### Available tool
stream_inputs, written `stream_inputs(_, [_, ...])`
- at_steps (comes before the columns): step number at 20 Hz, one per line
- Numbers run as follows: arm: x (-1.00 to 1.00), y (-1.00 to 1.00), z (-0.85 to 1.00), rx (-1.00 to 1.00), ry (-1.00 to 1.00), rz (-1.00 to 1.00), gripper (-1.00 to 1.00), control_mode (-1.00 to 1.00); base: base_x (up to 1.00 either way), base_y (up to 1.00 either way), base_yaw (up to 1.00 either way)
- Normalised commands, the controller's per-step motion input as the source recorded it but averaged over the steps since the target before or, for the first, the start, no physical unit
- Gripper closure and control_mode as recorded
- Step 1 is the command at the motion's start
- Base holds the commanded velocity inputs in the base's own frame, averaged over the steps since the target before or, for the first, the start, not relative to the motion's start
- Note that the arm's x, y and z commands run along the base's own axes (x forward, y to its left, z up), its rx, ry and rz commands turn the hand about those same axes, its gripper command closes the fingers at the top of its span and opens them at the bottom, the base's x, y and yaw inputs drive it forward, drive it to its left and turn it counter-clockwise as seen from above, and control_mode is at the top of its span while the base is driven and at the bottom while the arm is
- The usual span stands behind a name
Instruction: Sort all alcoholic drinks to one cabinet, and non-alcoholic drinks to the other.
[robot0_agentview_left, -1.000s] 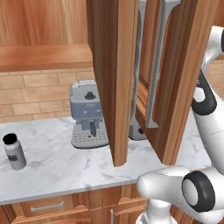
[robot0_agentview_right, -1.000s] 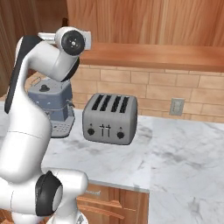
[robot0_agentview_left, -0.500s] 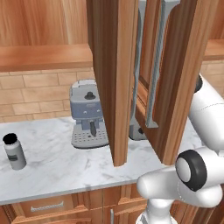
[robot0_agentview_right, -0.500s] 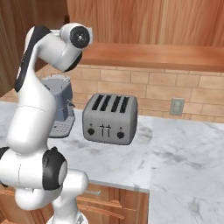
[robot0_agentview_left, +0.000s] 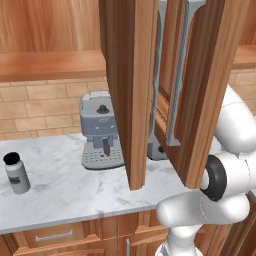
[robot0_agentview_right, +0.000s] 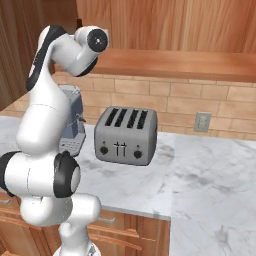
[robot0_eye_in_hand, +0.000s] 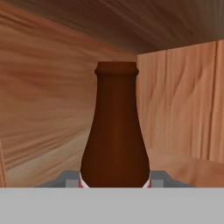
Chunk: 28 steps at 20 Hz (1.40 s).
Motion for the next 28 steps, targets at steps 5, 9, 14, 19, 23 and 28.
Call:
stream_inputs(5, [0.21, 0.00, -0.24, -0.04, 0.00, 0.02, 1.00, -1.00, 0.00, 0.00, 0.00])
stream_inputs(9, [0.20, 0.00, -0.22, -0.03, 0.00, 0.02, 1.00, -1.00, 0.00, 0.00, 0.00])
stream_inputs(14, [0.20, 0.01, -0.16, -0.02, 0.00, 0.02, 1.00, -1.00, 0.00, 0.00, 0.00])
stream_inputs(19, [0.27, 0.08, -0.07, -0.02, 0.00, 0.02, 1.00, -1.00, 0.00, 0.00, 0.00])
stream_inputs(23, [0.14, 0.21, -0.16, -0.05, 0.00, 0.00, 1.00, -1.00, 0.00, 0.00, 0.00])
stream_inputs(28, [0.03, 0.16, -0.09, -0.05, 0.00, 0.00, -1.00, -1.00, 0.00, 0.00, 0.00])
